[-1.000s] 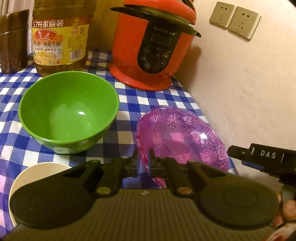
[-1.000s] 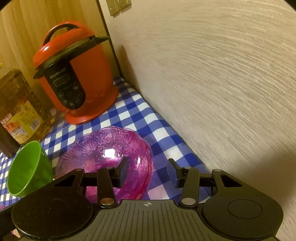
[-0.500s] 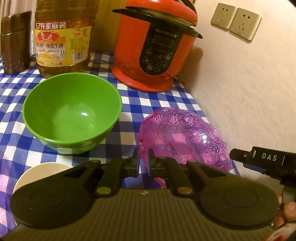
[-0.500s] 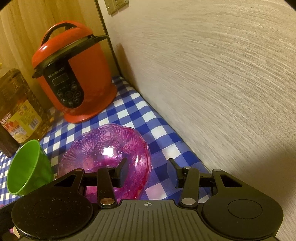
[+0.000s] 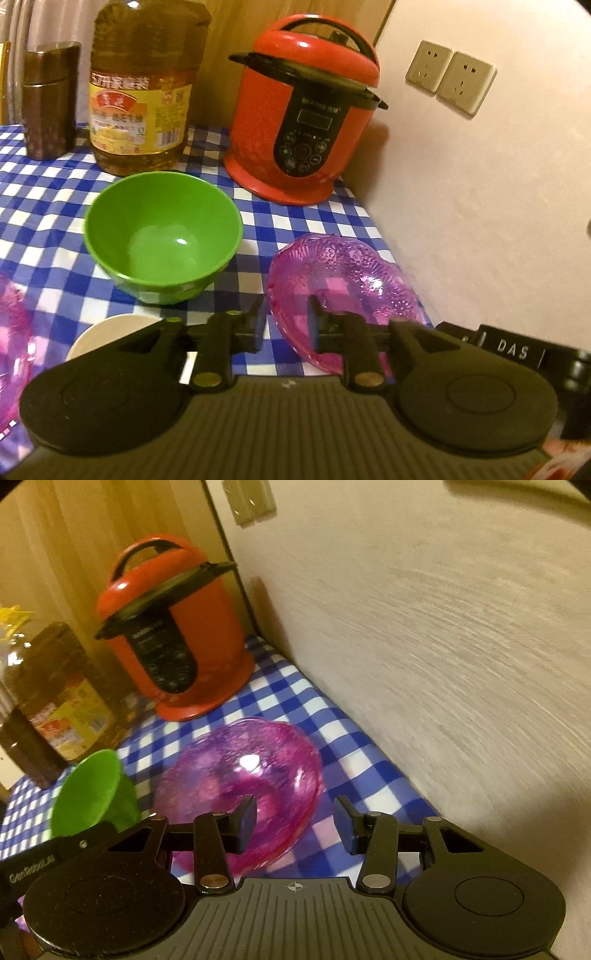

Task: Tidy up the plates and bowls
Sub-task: 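Open both grippers and pull them back from the plate stack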

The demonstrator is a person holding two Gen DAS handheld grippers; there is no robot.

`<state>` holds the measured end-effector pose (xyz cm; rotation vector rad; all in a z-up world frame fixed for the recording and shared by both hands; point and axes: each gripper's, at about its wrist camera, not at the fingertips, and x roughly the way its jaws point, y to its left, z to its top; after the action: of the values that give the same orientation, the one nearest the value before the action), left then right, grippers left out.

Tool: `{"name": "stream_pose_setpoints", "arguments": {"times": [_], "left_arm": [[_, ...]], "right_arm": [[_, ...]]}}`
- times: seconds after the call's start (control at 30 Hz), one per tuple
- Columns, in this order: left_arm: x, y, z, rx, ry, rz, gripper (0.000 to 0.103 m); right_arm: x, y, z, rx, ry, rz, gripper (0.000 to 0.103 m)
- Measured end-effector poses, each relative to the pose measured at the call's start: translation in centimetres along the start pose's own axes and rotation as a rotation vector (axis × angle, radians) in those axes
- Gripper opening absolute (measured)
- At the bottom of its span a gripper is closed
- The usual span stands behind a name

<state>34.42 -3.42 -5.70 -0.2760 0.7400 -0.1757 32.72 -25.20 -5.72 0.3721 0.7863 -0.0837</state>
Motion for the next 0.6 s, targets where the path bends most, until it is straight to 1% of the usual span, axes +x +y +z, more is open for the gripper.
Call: {"name": "stream_pose_setpoints", "arguments": {"times": [0.07,0.13,0.2,0.23,0.3,0.4,0.53,0.6], "left_arm": [[-1.5,0.0,0.0,0.007,-0.006,0.012,0.032],[-3.2,0.0,-0.1,0.015,-0.010,0.012,0.035],[-5.0,0.1,-0.1,0.029,-0.016,0.020,0.043],[-6.2,0.3,-0.2,0.031,-0.023,0.026,0.044],[-8.3,0.8,-0.5,0.026,-0.022,0.031,0.053],[-11.2,1.4,-1.3,0.019,-0.023,0.042,0.054],[-15.0,2.5,-2.8,-0.001,-0.034,0.063,0.055],[-16.8,3.2,-3.5,-0.017,-0.040,0.072,0.058]], "right_arm": [[-1.6,0.7,-0.5,-0.007,-0.010,0.011,0.047],[-3.2,1.2,-1.1,-0.005,-0.023,0.025,0.049],[-5.0,1.7,-1.7,-0.002,-0.035,0.042,0.054],[-6.0,2.1,-2.1,-0.002,-0.039,0.054,0.055],[-7.7,2.8,-2.8,-0.004,-0.040,0.075,0.057],[-10.2,4.2,-4.2,-0.021,-0.034,0.110,0.057],[-13.4,6.5,-5.9,-0.081,-0.036,0.150,0.058],[-14.7,7.6,-6.7,-0.112,-0.033,0.168,0.058]]}}
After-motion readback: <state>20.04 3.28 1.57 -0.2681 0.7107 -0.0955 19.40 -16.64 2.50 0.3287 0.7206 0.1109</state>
